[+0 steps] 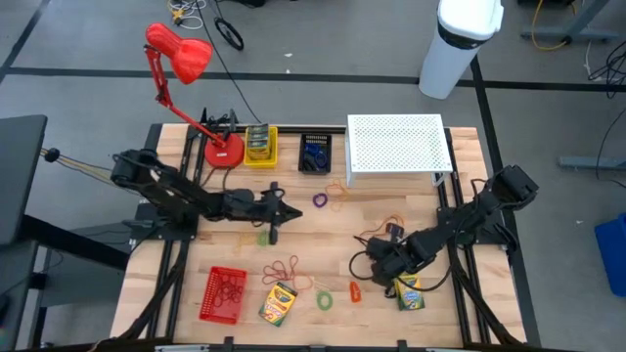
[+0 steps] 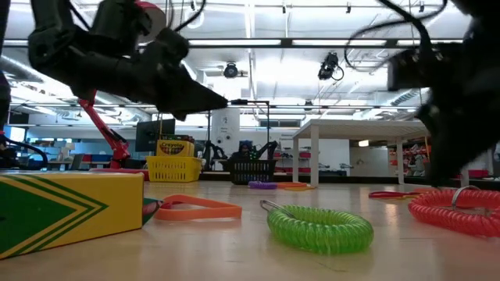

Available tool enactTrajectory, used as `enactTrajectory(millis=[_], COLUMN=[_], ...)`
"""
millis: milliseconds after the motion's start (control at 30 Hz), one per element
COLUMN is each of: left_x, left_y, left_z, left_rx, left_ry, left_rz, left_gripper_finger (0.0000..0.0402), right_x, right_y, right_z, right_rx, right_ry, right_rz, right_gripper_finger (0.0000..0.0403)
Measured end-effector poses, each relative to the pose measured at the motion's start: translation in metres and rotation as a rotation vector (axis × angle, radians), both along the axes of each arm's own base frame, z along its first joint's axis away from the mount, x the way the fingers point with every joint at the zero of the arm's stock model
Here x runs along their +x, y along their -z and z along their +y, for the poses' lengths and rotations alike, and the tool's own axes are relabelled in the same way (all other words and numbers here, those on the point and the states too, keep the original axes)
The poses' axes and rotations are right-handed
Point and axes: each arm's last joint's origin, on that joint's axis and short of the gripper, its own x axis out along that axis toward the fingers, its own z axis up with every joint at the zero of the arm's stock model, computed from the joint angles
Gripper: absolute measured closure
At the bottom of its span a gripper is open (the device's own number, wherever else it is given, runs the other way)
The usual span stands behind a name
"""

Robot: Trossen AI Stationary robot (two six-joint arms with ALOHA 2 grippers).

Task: Pick & Place Office Desk Supplies
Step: Put the red rubber band into the red bin

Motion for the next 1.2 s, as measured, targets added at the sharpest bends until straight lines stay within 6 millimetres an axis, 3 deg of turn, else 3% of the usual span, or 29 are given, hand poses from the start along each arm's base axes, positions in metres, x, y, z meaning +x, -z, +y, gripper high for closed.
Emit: enactTrajectory(millis=[100,433,567,733,900,1200], left_x=[0.016,0.076,0.096,0.111,0.117,0.124], left_y=[0.006,0.019,0.028,0.035,0.03,0.02], left_z=[-0.004,-0.029,-0.04,-0.043,-0.044,-0.056], left_rx=[-0.002,0.071,0.077,0.064,0.046,0.078], left_ry=[0.02,0.165,0.279,0.276,0.288,0.339], left_rz=[0.033,0.033,0.03,0.037,0.0,-0.051], left_gripper_finger=[0.0331,0.0221,0.0186,0.016,0.0167,0.0278], right_x=[0.009,0.039,0.045,0.047,0.048,0.051], right_y=[-0.009,-0.031,-0.038,-0.042,-0.043,-0.048], right_z=[0.006,0.019,0.02,0.021,0.021,0.023], right_rx=[-0.05,-0.202,-0.275,-0.304,-0.32,-0.335], right_ry=[-0.047,-0.251,-0.264,-0.278,-0.281,-0.282], right_rz=[-0.097,-0.458,-0.536,-0.578,-0.59,-0.643], right_gripper_finger=[0.0377,0.0393,0.0396,0.0396,0.0396,0.0398])
